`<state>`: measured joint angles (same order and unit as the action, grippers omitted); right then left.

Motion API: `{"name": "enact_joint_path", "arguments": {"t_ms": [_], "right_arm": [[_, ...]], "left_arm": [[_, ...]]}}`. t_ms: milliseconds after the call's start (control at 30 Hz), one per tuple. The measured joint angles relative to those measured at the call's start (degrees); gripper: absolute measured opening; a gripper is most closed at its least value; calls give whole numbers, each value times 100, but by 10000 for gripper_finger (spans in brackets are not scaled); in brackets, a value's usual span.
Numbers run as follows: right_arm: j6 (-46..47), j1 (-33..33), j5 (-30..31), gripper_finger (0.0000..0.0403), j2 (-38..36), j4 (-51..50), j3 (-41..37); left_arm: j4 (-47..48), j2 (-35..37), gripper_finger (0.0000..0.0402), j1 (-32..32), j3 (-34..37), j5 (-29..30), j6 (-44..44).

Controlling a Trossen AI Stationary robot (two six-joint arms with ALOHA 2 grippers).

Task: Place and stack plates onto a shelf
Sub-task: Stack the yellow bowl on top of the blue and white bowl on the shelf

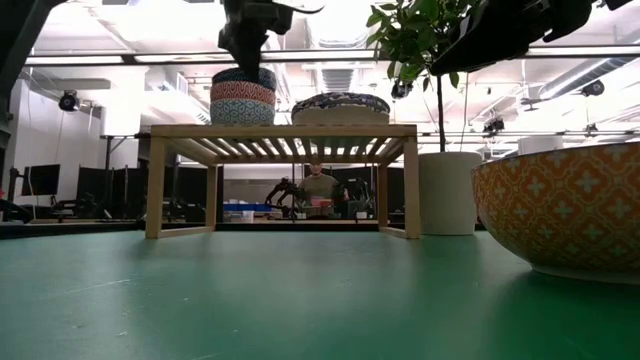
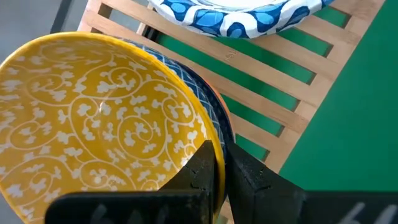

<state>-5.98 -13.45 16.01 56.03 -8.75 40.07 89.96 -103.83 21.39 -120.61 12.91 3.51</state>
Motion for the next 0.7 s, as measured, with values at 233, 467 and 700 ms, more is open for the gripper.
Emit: {"name": "enact_joint_path", "arguments": {"t_ms": [233, 467, 700], "right_arm": [[0, -2, 2, 9, 0, 0, 0], [0, 0, 2, 9, 0, 0, -2], [0, -1, 2, 9, 0, 0, -7]], "left_arm": [[-51, 17, 10, -9, 201, 63, -33], [-3, 2, 42, 0, 222, 36, 7], [10, 2, 77, 2, 222, 39, -8]]}}
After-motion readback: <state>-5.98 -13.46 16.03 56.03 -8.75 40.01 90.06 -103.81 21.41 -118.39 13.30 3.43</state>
